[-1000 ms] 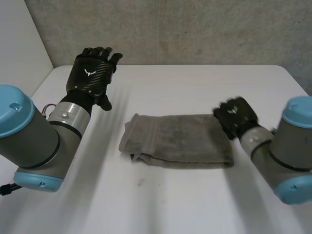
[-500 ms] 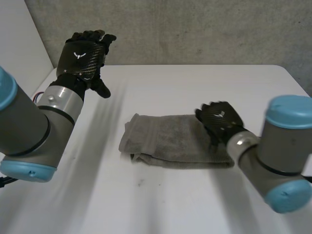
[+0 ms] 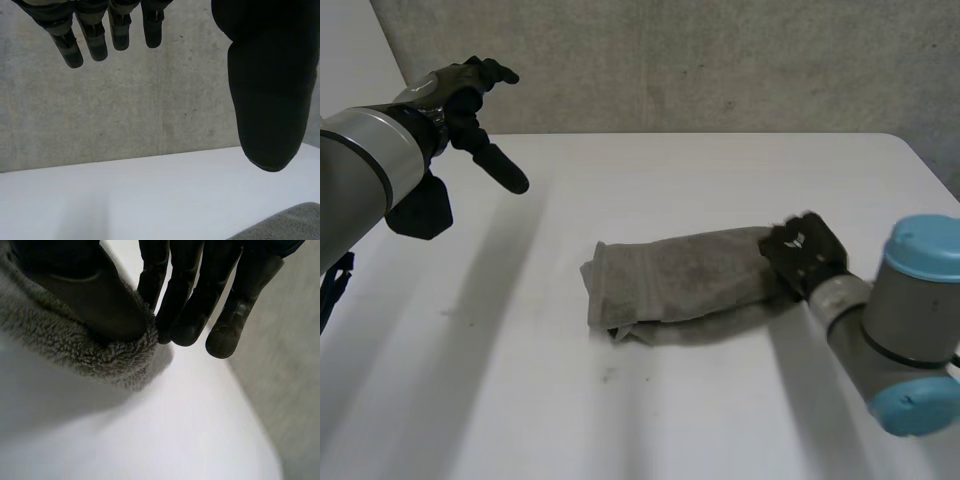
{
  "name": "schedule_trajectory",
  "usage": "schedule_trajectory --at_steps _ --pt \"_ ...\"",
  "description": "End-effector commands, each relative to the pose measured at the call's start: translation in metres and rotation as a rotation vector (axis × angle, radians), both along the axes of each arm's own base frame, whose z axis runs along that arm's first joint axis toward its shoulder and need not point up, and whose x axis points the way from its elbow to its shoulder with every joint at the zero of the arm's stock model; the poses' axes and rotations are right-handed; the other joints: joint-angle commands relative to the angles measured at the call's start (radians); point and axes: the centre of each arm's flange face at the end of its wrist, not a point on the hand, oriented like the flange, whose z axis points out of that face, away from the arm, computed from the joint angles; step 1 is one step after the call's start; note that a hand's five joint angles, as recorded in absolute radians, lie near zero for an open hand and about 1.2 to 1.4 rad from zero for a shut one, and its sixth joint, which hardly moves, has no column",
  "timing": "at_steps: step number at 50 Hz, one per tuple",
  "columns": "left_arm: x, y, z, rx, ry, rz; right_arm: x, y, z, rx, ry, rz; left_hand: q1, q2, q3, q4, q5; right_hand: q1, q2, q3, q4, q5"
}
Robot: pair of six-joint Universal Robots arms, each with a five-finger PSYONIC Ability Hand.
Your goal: Fold the towel.
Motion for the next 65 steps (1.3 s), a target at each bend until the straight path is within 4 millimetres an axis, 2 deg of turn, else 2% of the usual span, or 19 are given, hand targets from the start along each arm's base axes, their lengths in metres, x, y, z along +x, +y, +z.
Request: schedule_trajectory --at_steps 1,3,5,8,10,14,15,16,17,18,24,26,29,35,40,47,52,56,65 --pt "0.001 -0.004 -0.003 -0.012 -0.006 0.005 0.085 0.044 0.024 -0.152 0.006 0.268 0.002 0.010 0.009 0.008 -0.027 0.088 0.071 0.056 0.055 0.067" --pt "0.000 -0.005 -0.005 -0.012 -0.006 0.005 0.103 0.056 0.025 -0.180 0.015 0.338 0.002 0.010 0.009 0.008 -0.027 0.088 0.071 0.056 0.055 0.067" --pt "-0.001 -0.005 -0.008 -0.014 -0.007 0.004 0.135 0.093 0.013 -0.216 0.064 0.529 0.002 0.010 0.009 0.008 -0.027 0.088 0.071 0.056 0.055 0.067" --pt "-0.002 -0.006 -0.013 -0.017 -0.006 0.002 0.144 0.110 0.000 -0.213 0.100 0.625 0.002 0.010 0.009 0.008 -0.027 0.088 0.071 0.056 0.055 0.067" --pt "-0.002 -0.007 -0.016 -0.018 -0.005 0.002 0.149 0.136 -0.026 -0.203 0.172 0.759 0.002 0.010 0.009 0.008 -0.027 0.088 0.071 0.056 0.055 0.067" --pt "-0.003 -0.009 -0.024 -0.027 -0.003 0.001 0.144 0.140 -0.039 -0.196 0.226 0.765 0.002 0.010 0.009 0.008 -0.027 0.088 0.071 0.056 0.055 0.067" --pt "-0.004 -0.010 -0.027 -0.033 -0.001 -0.001 0.142 0.137 -0.036 -0.198 0.227 0.733 0.002 0.010 0.009 0.008 -0.027 -0.166 -0.184 -0.199 -0.200 -0.188" --pt "-0.005 -0.010 -0.027 -0.033 -0.001 -0.001 0.141 0.137 -0.036 -0.198 0.227 0.733 0.002 0.010 0.009 0.008 -0.027 -0.169 -0.187 -0.201 -0.202 -0.190" --pt "-0.006 -0.012 -0.030 -0.040 0.001 -0.003 0.139 0.133 -0.029 -0.191 0.211 0.687 0.002 0.010 0.009 0.008 -0.027 -0.803 -0.820 -0.835 -0.836 -0.824" --pt "-0.006 -0.012 -0.030 -0.041 0.001 -0.003 0.133 0.124 -0.019 -0.175 0.168 0.619 0.002 0.010 0.009 0.008 -0.027 -1.133 -1.151 -1.166 -1.167 -1.155" --pt "-0.017 -0.021 -0.059 -0.064 -0.047 -0.029 0.106 0.087 0.027 -0.074 -0.167 0.412 0.002 0.010 0.009 0.008 -0.027 -1.133 -1.151 -1.166 -1.167 -1.155" --pt "-0.023 -0.021 -0.068 -0.070 -0.064 -0.047 0.085 0.076 0.064 0.011 -0.449 0.324 0.002 0.010 0.009 0.008 -0.027 -1.133 -1.151 -1.166 -1.167 -1.155" --pt "-0.037 -0.019 -0.086 -0.094 -0.097 -0.089 0.064 0.057 0.076 0.125 -0.662 0.233 0.002 0.010 0.009 0.008 -0.027 -1.133 -1.151 -1.166 -1.167 -1.155" --pt "-0.051 -0.019 -0.127 -0.096 -0.160 -0.142 0.044 0.033 0.070 0.245 -0.776 0.129 0.002 0.010 0.009 0.008 -0.027 -1.133 -1.151 -1.166 -1.167 -1.155" --pt "-0.063 -0.012 -0.157 -0.053 -0.179 -0.199 0.039 0.005 0.024 0.354 -0.650 0.048 0.002 0.010 0.009 0.008 -0.027 -1.133 -1.151 -1.166 -1.167 -1.155" --pt "-0.064 -0.009 -0.198 0.041 -0.234 -0.211 0.044 -0.005 -0.016 0.440 -0.551 0.014 0.002 0.010 0.009 0.008 -0.027 -1.133 -1.151 -1.166 -1.167 -1.155" --pt "-0.064 -0.009 -0.197 0.025 -0.268 -0.217 0.050 -0.007 -0.023 0.443 -0.531 0.024 0.002 0.010 0.009 0.008 -0.027 -1.133 -1.151 -1.166 -1.167 -1.155" --pt "-0.064 -0.009 -0.186 -0.010 -0.277 -0.217 0.055 -0.004 -0.012 0.420 -0.540 0.048 -0.001 0.007 0.006 0.005 -0.030 -1.133 -1.151 -1.166 -1.167 -1.155" --pt "-0.058 -0.004 -0.110 -0.161 -0.216 -0.177 0.052 0.001 0.039 0.313 -0.589 0.081 -0.001 0.007 0.006 0.005 -0.030 -1.133 -1.151 -1.166 -1.167 -1.155"
